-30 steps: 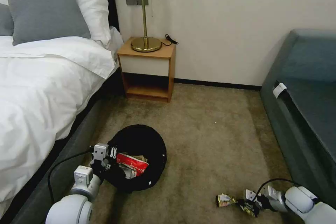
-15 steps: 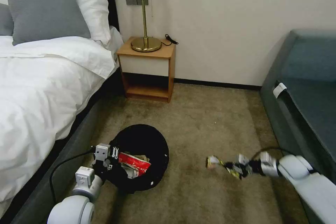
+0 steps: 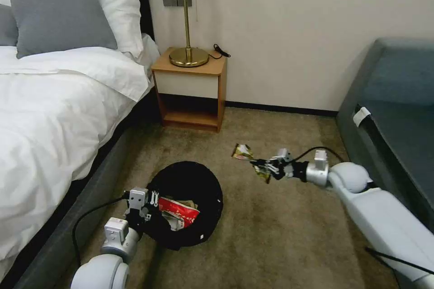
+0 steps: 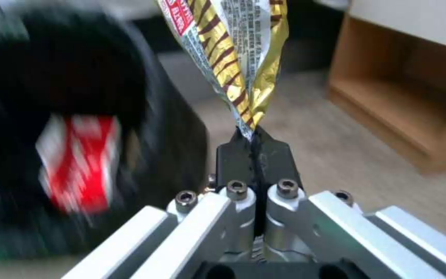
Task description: Pick up the trash bin, then pick up the garbage on the floor and place it into the trash bin.
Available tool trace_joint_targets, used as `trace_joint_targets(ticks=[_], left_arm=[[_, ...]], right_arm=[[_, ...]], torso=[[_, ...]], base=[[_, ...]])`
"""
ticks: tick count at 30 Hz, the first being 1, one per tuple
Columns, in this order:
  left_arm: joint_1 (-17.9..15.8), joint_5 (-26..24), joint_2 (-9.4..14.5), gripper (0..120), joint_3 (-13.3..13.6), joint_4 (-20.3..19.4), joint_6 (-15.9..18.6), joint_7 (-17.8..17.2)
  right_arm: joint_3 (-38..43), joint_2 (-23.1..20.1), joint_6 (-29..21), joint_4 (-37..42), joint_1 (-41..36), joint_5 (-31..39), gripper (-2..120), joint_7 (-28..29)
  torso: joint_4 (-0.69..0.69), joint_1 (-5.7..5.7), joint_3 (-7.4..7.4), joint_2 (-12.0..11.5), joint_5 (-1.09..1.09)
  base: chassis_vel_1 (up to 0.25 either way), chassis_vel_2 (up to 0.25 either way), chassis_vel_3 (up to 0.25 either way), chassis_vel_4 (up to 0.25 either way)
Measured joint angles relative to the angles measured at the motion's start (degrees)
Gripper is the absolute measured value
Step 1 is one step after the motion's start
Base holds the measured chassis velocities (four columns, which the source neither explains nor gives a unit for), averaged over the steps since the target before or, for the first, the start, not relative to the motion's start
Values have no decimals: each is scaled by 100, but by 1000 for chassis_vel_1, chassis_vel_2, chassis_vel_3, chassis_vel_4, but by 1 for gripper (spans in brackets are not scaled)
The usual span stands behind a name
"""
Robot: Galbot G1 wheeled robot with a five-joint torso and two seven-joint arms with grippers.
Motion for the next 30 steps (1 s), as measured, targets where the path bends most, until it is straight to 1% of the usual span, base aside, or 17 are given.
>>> trace_joint_targets(ticks=[1,3,4,6,7,8,10,12,14,20,22,23,25,26,28,29,30], left_arm=[[0,0,0,6,0,0,0,0],[0,34,-78,6,62,8,-10,-17],[0,34,-78,6,62,8,-10,-17],[6,53,-127,6,96,-8,-20,-23],[6,53,-127,6,96,-8,-20,-23],[17,68,-146,6,114,-33,-27,-32],[54,88,-183,6,157,-87,-40,-57],[74,91,-204,6,166,-118,-42,-70],[118,92,-240,6,173,-177,-46,-98],[202,98,-293,6,235,-239,-64,-131],[241,99,-362,6,265,-293,-75,-143],[241,99,-362,6,265,-293,-75,-143],[240,98,-383,6,290,-307,-76,-148],[229,98,-386,6,309,-315,-77,-152],[222,98,-388,6,322,-320,-76,-153],[215,99,-394,6,344,-329,-76,-155],[215,99,-394,6,344,-329,-76,-155]], right_arm=[[0,0,0,0,0,0,0,0],[-281,114,-214,353,-94,771,0,475],[-281,114,-214,353,-94,771,0,475],[-595,220,-402,697,-144,1527,0,928],[-595,220,-402,697,-144,1527,0,928],[-736,290,-477,817,-154,1780,0,1114],[-903,407,-580,951,-175,2028,0,1315],[-999,459,-615,1019,-200,2111,0,1422],[-1163,485,-636,1105,-267,2141,0,1535],[-1329,472,-617,1120,-433,1979,0,1543],[-1426,409,-552,1095,-618,1729,0,1506],[-1426,409,-552,1095,-618,1729,0,1506],[-1478,386,-495,1065,-729,1479,0,1503],[-1517,388,-441,1018,-794,1231,0,1531],[-1534,398,-411,991,-821,1093,0,1558],[-1549,418,-375,951,-847,906,3,1619],[-1549,418,-375,951,-847,906,3,1619]], torso=[[0,0,0,0,0],[0,0,0,0,-1],[0,0,0,0,-1],[0,0,0,0,-3],[0,0,0,0,-3],[0,0,0,0,-1],[1,0,0,0,-2],[1,0,0,0,-1],[1,0,0,0,-2],[1,0,-1,0,-1],[0,0,-1,0,-1],[0,0,-1,0,-1],[0,0,-1,0,-1],[0,0,-1,0,-1],[0,0,-1,0,-1],[0,0,-1,0,0],[0,0,-1,0,0]], base=[[0,0,0,0],[0,0,0,0],[0,0,0,0],[0,0,0,0],[0,0,0,0],[0,0,0,0],[0,0,0,0],[0,0,0,0],[0,0,0,0],[0,0,0,0],[0,0,0,0],[0,0,0,0],[0,0,0,0],[0,0,0,0],[0,0,0,0],[0,0,0,0],[0,0,0,0]])
